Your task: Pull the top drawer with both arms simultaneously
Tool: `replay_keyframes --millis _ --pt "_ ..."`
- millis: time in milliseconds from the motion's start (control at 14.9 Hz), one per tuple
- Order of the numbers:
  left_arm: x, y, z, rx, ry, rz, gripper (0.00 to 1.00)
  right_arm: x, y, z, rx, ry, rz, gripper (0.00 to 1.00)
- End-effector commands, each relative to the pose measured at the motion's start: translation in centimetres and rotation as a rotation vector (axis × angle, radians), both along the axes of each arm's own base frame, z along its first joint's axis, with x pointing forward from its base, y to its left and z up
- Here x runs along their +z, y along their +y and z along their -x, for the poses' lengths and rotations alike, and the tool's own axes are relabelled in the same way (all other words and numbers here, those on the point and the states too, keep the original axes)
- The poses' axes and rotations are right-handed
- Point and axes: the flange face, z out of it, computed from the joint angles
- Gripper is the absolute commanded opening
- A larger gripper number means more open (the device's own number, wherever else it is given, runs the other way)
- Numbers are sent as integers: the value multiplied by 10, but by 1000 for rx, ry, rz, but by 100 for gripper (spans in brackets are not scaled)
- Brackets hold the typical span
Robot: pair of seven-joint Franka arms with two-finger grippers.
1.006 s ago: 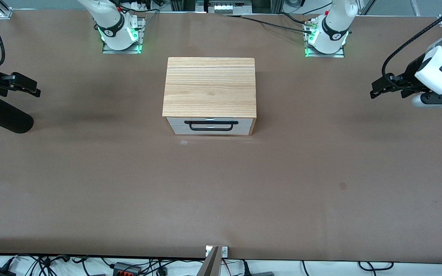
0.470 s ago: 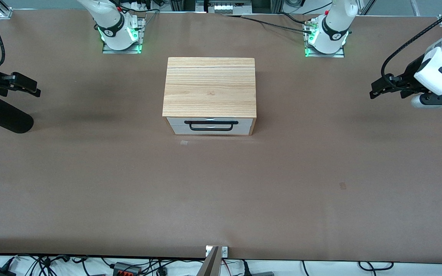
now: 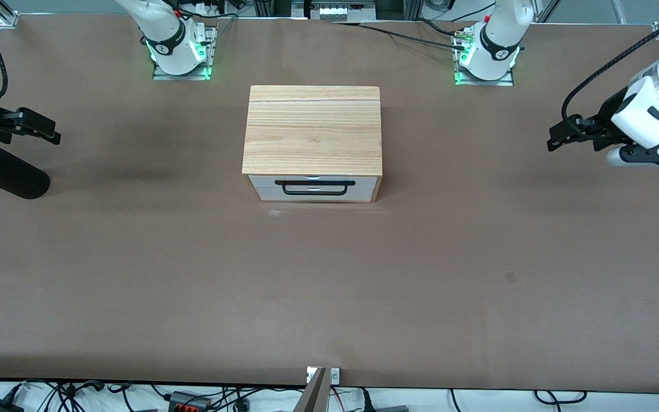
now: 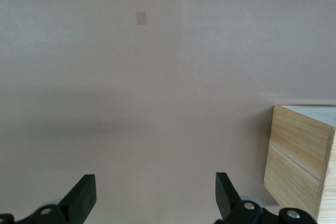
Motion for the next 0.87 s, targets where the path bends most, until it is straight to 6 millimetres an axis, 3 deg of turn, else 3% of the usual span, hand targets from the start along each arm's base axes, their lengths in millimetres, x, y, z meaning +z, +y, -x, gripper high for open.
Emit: replay_keyframes --millis 0,134,268,470,604,805 --pt "-24 -11 -18 -33 59 67 100 3 -2 5 -7 8 -2 100" --pt "-55 -26 -31 -13 115 237 100 3 -1 5 -4 8 -2 100" --pt "-104 -44 -49 -14 186 382 100 -4 2 1 9 22 -4 100" --pt "-145 -75 -70 1 167 530 100 -29 11 -1 23 120 -19 100" --pt "-176 -94 -78 6 187 721 100 -48 26 -6 49 164 -43 100" --pt "-248 -105 -88 -106 149 928 100 -72 52 -14 73 212 -167 100"
